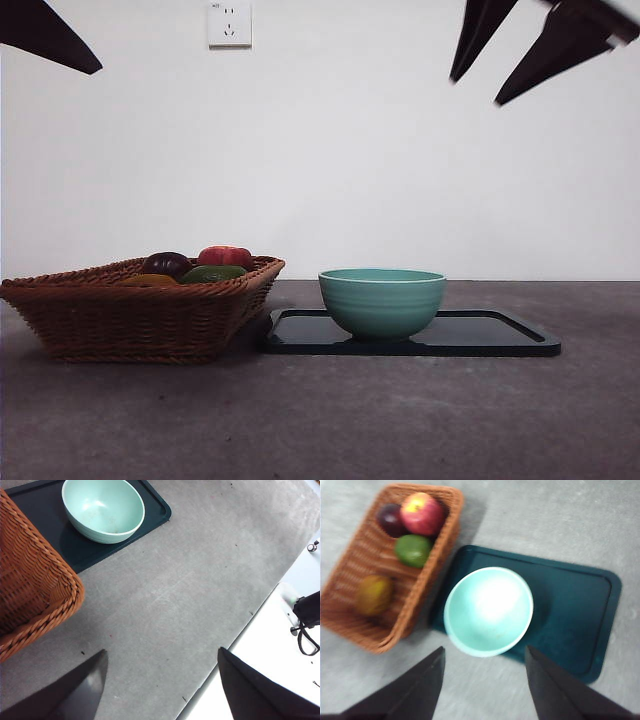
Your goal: Pick up the wifruite, put it on the bowl, pick up the plate, put it on desk
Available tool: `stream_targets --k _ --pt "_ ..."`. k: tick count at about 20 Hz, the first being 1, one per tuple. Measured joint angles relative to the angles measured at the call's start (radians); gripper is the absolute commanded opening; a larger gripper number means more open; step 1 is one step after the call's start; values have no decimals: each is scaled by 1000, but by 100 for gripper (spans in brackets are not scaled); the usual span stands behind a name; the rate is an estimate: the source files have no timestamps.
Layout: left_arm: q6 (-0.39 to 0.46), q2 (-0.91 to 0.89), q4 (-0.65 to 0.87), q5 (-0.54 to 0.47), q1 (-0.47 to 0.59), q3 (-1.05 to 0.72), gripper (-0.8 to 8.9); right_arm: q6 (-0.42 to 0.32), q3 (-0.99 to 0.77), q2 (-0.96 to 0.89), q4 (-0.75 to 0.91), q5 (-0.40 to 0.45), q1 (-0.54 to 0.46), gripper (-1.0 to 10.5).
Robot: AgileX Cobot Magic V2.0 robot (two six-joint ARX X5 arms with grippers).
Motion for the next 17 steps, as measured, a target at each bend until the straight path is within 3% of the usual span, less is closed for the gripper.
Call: stream_targets --k 8,17 --pt "2 0 0 0 0 0 343 -57 84 295 39 23 -18 254" --pt "9 0 0 1 0 0 343 -72 84 466 120 23 -18 254"
